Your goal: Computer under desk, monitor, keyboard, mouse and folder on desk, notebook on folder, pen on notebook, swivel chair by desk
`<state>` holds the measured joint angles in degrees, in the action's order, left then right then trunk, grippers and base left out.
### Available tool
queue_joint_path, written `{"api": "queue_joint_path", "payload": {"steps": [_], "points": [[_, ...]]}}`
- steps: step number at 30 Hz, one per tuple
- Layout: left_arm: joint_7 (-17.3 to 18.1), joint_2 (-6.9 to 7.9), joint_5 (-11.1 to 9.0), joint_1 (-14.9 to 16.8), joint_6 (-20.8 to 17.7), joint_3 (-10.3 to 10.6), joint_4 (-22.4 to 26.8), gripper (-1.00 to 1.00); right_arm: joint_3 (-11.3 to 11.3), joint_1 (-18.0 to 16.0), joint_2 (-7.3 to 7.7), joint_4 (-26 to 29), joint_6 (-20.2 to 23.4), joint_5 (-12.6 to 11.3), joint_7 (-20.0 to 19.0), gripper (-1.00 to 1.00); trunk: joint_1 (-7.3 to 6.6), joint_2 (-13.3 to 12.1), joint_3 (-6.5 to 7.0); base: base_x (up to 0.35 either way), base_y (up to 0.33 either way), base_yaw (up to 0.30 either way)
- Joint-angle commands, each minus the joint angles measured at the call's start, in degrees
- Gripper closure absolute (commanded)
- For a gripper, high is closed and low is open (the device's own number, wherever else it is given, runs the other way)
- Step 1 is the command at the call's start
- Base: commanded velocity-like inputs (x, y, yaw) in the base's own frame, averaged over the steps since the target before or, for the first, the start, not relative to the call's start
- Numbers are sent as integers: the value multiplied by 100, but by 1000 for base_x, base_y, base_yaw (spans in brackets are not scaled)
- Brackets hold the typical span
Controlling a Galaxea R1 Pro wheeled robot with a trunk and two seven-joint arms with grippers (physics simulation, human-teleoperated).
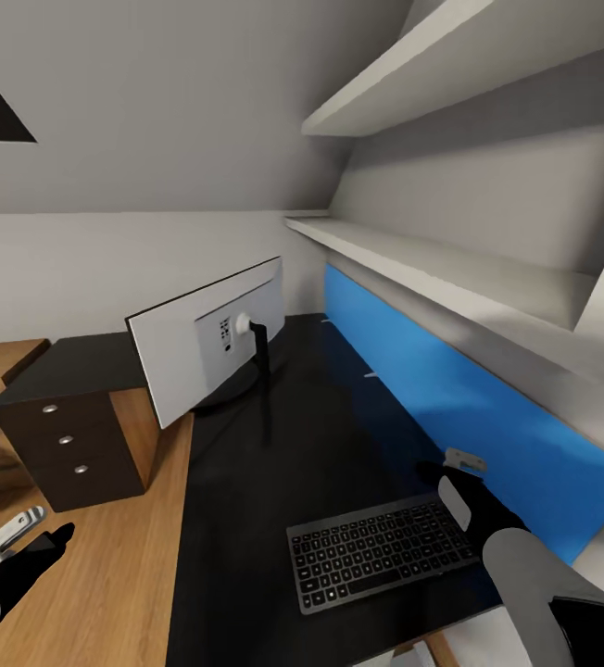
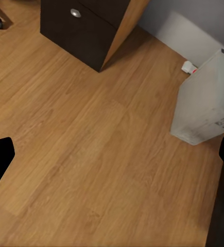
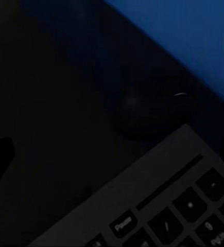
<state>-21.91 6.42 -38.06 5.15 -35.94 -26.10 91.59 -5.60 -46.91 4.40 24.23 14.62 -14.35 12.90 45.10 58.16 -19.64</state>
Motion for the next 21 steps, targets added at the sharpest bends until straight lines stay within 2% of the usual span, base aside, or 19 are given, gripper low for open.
{"api": "queue_joint_path", "payload": {"steps": [1, 21], "points": [[-50, 3, -61, 4, -19, 0, 8, -100, 6, -2, 0, 12, 23, -60, 28, -100, 1, 5, -7, 0, 0, -25], [-50, 5, -61, 4, -19, 0, 8, -100, 13, -26, -20, 66, 29, -80, 103, -100, 1, 5, -7, 0, 0, -4]]}}
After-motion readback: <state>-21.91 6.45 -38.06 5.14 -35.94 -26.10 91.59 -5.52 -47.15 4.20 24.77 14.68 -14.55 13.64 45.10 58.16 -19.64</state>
